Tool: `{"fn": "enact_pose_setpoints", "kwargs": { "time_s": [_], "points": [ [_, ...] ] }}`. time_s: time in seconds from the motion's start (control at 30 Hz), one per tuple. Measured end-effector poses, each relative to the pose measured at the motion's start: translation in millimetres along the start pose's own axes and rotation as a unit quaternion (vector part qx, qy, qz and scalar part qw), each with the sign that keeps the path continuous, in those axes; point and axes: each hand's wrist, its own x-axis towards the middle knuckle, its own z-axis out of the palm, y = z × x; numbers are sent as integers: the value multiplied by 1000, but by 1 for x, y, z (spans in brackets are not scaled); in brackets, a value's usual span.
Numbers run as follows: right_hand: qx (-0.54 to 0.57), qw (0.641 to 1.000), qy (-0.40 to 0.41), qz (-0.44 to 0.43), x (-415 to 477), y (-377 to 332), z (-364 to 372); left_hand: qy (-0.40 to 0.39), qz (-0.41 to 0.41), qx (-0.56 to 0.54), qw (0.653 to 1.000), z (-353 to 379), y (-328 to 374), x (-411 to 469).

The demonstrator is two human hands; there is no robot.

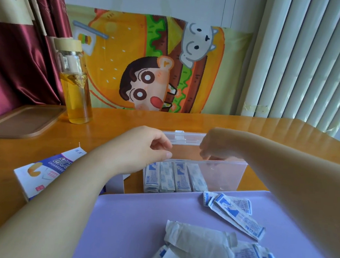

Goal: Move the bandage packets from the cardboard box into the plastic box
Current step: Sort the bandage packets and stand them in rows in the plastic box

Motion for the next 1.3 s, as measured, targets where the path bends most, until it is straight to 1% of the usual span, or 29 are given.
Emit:
{"fn": "enact_pose_setpoints", "kwargs": {
  "time_s": [0.07, 0.13, 0.17, 0.2, 0.27, 0.33, 0.4, 0.5, 0.6, 0.67, 0.7, 0.77, 0.83, 0.9, 0.97, 1.13, 1.2, 1.3],
  "points": [
    [9, 991, 121, -62, -15, 4, -5, 7, 1, 4, 1000, 0, 1, -2],
    [38, 957, 252, -135, -40, 8, -4, 12, 1, 9, 1000, 1, 1, -7],
    [53, 944, 285, -161, -56, 12, -3, 15, 1, 15, 1000, 1, 2, -10],
    [54, 938, 292, -178, -71, 18, 1, 18, 2, 24, 1000, 2, 2, -12],
    [25, 951, 249, -181, -95, 34, 12, 22, 6, 51, 998, 2, 6, -19],
    [-32, 975, 163, -148, -106, 53, 26, 26, 10, 76, 997, 1, 8, -22],
    [-79, 985, 93, -121, -108, 68, 41, 30, 10, 94, 995, 0, 10, -25],
    [-93, 989, 66, -92, -103, 77, 51, 52, 21, 119, 991, 1, 15, -29],
    [-75, 992, 51, -90, -97, 76, 51, 108, 67, 120, 985, 5, 24, -41],
    [-70, 994, 27, -84, -96, 75, 48, 120, 102, 105, 982, 11, 36, -52],
    [-72, 994, 15, -81, -96, 75, 47, 107, 115, 100, 982, 15, 41, -56],
    [-78, 994, -5, -70, -95, 73, 45, 39, 112, 108, 987, 24, 52, -63],
    [-85, 994, -27, -60, -94, 70, 43, -64, 64, 109, 990, 33, 59, -67],
    [-106, 991, -45, -65, -97, 66, 43, -159, 7, 108, 981, 40, 60, -69],
    [-127, 987, -53, -78, -102, 62, 45, -217, -7, 130, 967, 44, 58, -69],
    [-134, 985, 11, -107, -107, 62, 50, -274, -17, 95, 957, 44, 56, -66],
    [-134, 986, 14, -102, -108, 64, 51, -278, -14, 91, 956, 45, 57, -66],
    [-137, 986, 6, -91, -110, 66, 55, -263, -5, 99, 960, 46, 59, -66]
  ]
}}
